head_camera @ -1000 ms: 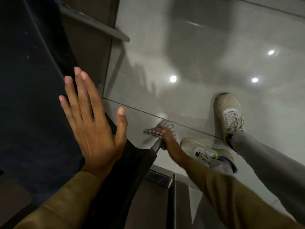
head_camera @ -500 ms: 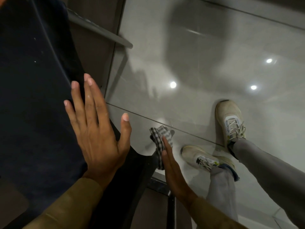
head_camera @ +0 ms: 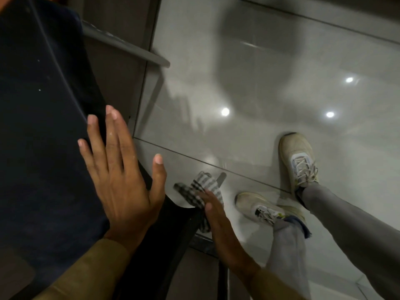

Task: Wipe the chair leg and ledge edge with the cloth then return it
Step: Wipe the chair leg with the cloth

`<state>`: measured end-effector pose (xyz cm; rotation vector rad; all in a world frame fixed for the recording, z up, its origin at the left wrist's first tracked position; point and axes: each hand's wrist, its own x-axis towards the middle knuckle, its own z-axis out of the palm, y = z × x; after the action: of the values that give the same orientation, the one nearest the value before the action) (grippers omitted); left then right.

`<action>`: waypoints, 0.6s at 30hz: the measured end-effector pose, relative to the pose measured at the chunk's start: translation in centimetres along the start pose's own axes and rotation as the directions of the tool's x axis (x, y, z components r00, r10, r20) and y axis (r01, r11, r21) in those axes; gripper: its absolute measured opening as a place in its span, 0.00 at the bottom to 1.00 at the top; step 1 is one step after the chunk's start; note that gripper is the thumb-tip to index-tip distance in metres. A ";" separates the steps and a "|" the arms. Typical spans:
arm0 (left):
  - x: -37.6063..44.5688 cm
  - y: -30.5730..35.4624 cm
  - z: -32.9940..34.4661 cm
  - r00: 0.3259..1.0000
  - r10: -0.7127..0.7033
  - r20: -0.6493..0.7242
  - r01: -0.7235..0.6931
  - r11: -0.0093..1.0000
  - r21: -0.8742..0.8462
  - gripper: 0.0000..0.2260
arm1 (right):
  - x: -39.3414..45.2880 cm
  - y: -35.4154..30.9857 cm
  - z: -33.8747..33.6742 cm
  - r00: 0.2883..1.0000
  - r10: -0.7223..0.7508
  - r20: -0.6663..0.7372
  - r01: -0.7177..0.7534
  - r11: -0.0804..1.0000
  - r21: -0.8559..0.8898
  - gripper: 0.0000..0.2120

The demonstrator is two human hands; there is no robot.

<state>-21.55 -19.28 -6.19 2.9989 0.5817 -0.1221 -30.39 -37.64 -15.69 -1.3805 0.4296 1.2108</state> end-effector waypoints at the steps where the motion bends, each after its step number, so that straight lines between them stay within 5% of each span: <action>1: 0.0 -0.1 0.1 1.000 0.000 -0.003 0.000 1.000 -0.003 0.34 | 0.7 0.2 -0.3 1.000 0.005 0.010 -0.005 1.000 -0.006 0.28; 3: 0.0 -0.2 0.2 1.000 0.006 -0.009 -0.006 1.000 -0.009 0.34 | 3.3 1.2 -1.2 1.000 0.019 0.002 -0.019 1.000 0.016 0.34; 6: -0.1 -0.3 0.4 1.000 0.022 -0.018 -0.022 1.000 -0.009 0.33 | 6.8 1.7 -2.8 0.996 0.087 -0.022 -0.086 0.996 0.018 0.25; 9: 0.1 -0.3 0.5 0.999 0.021 -0.029 -0.022 1.000 -0.012 0.33 | 5.9 0.7 -2.9 0.991 0.133 -0.013 -0.133 0.990 0.046 0.26; 14: 0.1 -0.3 0.4 0.999 0.017 -0.028 -0.017 1.000 0.004 0.33 | -1.2 -0.8 -0.3 0.998 -0.063 0.032 0.063 0.998 -0.011 0.24; 18: 0.1 -0.3 0.6 0.999 0.020 -0.035 -0.020 1.000 -0.005 0.33 | 0.1 0.2 -0.2 0.997 -0.062 0.035 0.061 0.998 0.013 0.24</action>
<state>-21.58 -19.04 -6.78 3.0068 0.5546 -0.0665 -30.39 -37.80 -15.91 -1.3507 0.3661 1.1794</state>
